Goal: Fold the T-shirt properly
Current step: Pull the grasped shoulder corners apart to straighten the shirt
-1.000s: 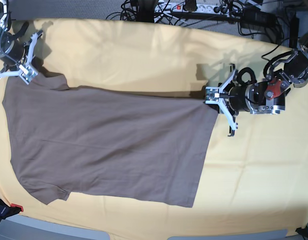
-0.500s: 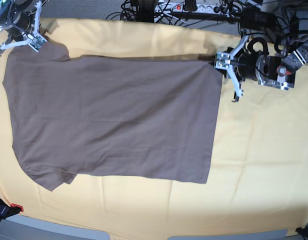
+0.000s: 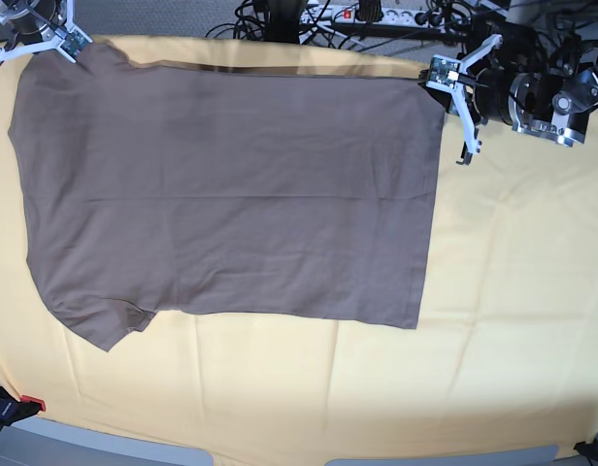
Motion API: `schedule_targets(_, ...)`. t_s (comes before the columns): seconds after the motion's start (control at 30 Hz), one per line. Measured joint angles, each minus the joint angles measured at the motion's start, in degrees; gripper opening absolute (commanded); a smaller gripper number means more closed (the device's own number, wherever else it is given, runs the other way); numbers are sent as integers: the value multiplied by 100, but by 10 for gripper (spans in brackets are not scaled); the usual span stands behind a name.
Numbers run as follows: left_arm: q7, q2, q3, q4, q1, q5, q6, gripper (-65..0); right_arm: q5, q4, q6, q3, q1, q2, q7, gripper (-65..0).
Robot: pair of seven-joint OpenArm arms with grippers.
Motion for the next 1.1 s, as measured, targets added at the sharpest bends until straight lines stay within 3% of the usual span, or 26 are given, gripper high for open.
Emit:
schedule_targets(0.1, -4, 52, 0, 0, -105, 2, 0, -650, -472, -2, -229, 0, 39, 2, 697, -650)
schedule_targets(0.2, -2, 267, 0, 0, -234, 90, 0, -650, -455, 0, -151, 0, 138, 31, 1436, -650)
schedule_targets(0.3, 0, 516, 0, 0, -310, 398, -2, -650, -146, -4, 160, 0, 664, 11, 1462, -650)
schedule_targets(0.4, -7, 656, 0, 0, -308, 717, 129, -650, -149, -109, 184, 4, 1296, 17, 1534, -650)
schedule_targets(0.47, -15, 695, 0, 0, -308, 962, 326, -650, 50, -411, 247, -2, 1648, 13, 1486, -650)
schedule_targets(0.63, -28, 699, 0, -22, -310, 1574, 984, -650, 717, -1228, 890, -11, 2461, -15, 1646, -650)
schedule_targets(0.77, -76, 704, 0, -275, -308, 1829, 1403, -650, 1023, -1864, 1043, -22, 3080, -17, 1663, -650)
schedule_targets(0.93, -96, 1032, 0, -590, -323, 2063, 1808, -650, 1495, -2461, 1384, -28, 3630, -31, 1639, -650)
schedule_targets(1.1, -66, 1443, 2, -944, -490, 2081, 1810, -650, 1589, -2767, 1445, -33, 4046, -44, 1646, -650)
